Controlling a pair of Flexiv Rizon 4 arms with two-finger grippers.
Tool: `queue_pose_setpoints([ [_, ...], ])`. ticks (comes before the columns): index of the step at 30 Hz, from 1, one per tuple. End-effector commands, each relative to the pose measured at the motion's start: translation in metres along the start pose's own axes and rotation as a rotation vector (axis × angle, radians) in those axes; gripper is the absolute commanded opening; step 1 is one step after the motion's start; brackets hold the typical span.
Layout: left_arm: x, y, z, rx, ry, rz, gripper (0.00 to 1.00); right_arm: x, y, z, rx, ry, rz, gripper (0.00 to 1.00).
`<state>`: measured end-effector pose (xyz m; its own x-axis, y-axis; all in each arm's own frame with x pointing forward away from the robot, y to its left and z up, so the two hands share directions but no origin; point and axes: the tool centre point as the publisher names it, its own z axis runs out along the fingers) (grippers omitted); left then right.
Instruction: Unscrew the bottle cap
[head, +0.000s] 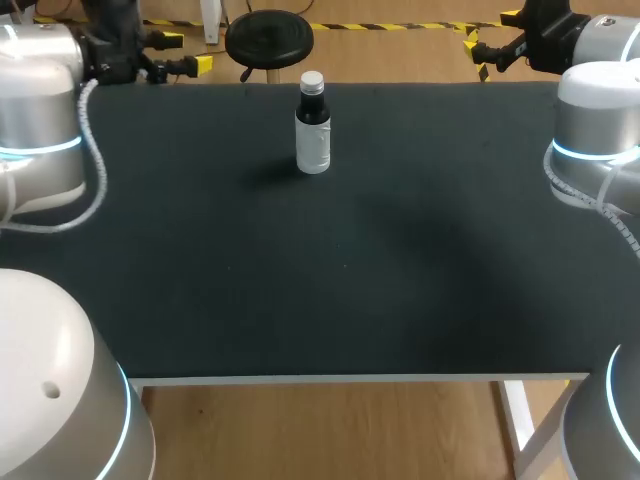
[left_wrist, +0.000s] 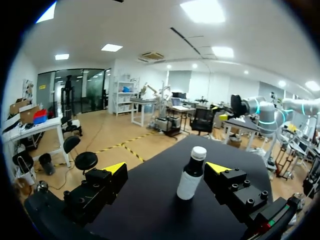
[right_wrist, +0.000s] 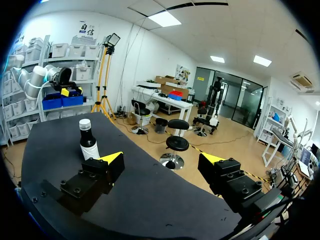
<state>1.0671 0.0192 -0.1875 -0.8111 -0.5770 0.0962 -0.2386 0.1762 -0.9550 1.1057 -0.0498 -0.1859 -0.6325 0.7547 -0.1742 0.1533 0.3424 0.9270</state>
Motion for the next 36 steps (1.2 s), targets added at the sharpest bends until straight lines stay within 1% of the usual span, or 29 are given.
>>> queue_pose_setpoints([
  [1, -0.082, -0.041, 0.051, -0.013, 0.208, 0.005, 1.0, 0.0, 0.0, -0.001, 0.002, 0.0, 0.0, 1.0],
  [2, -0.086, -0.041, 0.051, 0.006, 0.25, 0.007, 1.0, 0.0, 0.0, -0.001, 0.002, 0.0, 0.0, 1.0],
  [4, -0.095, -0.037, 0.051, 0.038, 0.291, 0.012, 1.0, 0.0, 0.0, -0.001, 0.002, 0.0, 0.0, 1.0],
  [5, -0.104, -0.037, 0.053, 0.059, 0.298, 0.015, 1.0, 0.0, 0.0, -0.001, 0.002, 0.0, 0.0, 1.0],
  [8, -0.146, -0.036, 0.062, 0.089, 0.319, 0.033, 1.0, 0.0, 0.0, -0.001, 0.002, 0.0, 0.0, 1.0],
  [10, -0.181, -0.035, 0.069, 0.104, 0.345, 0.043, 1.0, 0.0, 0.0, -0.001, 0.002, 0.0, 0.0, 1.0],
  [12, -0.217, -0.036, 0.074, 0.097, 0.359, 0.053, 1.0, 0.0, 0.0, -0.001, 0.002, 0.0, 0.0, 1.0],
  [15, -0.285, -0.042, 0.078, 0.099, 0.366, 0.053, 1.0, 0.0, 0.0, -0.001, 0.002, 0.0, 0.0, 1.0],
  [16, -0.253, -0.037, 0.069, 0.143, 0.363, 0.107, 1.0, 0.0, 0.0, -0.001, 0.002, 0.0, 0.0, 1.0],
  [17, -0.22, -0.032, 0.065, 0.129, 0.377, 0.126, 1.0, 0.0, 0.0, -0.001, 0.002, 0.0, 0.0, 1.0],
  [18, -0.206, -0.031, 0.066, 0.117, 0.381, 0.132, 1.0, 0.0, 0.0, -0.001, 0.002, 0.0, 0.0, 1.0],
  [20, -0.221, -0.034, 0.071, 0.09, 0.37, 0.139, 1.0, 0.0, 0.0, -0.001, 0.002, 0.0, 0.0, 1.0],
  [21, -0.188, -0.03, 0.067, 0.102, 0.355, 0.18, 1.0, 0.0, 0.0, -0.001, 0.002, 0.0, 0.0, 1.0],
  [22, -0.154, -0.027, 0.065, 0.091, 0.341, 0.191, 1.0, 0.0, 0.0, -0.001, 0.002, 0.0, 0.0, 1.0],
  [36, -0.154, -0.027, 0.065, 0.091, 0.341, 0.191, 1.0, 0.0, 0.0, -0.001, 0.002, 0.0, 0.0, 1.0],
])
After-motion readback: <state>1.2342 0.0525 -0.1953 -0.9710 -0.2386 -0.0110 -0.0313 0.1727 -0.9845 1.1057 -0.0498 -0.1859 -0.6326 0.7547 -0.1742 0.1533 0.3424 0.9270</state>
